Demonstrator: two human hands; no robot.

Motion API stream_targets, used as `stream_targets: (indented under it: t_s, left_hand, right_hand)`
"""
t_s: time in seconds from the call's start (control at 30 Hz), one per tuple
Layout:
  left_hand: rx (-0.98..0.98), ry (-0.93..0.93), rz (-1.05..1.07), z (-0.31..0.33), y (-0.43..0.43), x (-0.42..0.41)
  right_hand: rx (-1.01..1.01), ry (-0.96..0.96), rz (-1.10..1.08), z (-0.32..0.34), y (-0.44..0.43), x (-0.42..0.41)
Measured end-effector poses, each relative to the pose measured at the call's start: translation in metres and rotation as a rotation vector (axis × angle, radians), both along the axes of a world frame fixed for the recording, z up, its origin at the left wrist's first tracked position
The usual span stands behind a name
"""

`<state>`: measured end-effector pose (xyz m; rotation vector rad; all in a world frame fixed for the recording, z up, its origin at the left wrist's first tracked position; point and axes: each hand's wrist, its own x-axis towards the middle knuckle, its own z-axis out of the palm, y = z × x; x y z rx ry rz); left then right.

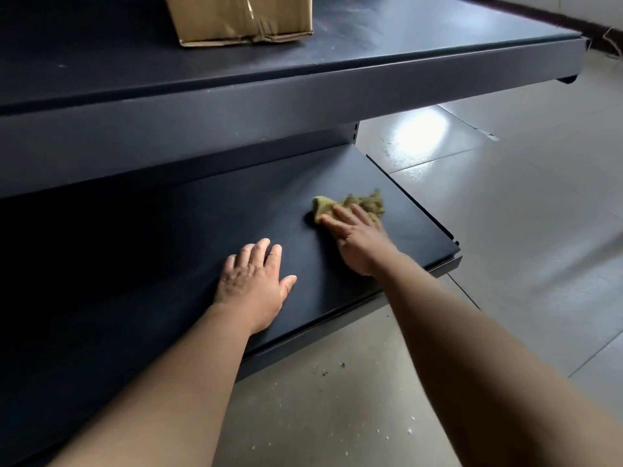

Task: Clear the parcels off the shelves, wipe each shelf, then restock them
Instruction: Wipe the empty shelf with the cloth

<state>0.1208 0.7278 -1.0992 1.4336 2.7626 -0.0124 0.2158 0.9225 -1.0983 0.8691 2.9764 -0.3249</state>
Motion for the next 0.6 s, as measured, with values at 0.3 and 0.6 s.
stream_targets:
  t_s: [0.3, 0.6]
  left_hand:
    - [-0.016, 0.019, -0.081, -0.001, -0.002, -0.016]
    - [-0.042, 0.028, -0.081, 0.001, -0.002, -0.013]
  right_hand:
    - [0.028, 0.023, -0.053, -0.001, 0.001, -0.01]
    - [-0.057, -0.014, -0.194, 0.0, 0.034, -0.025]
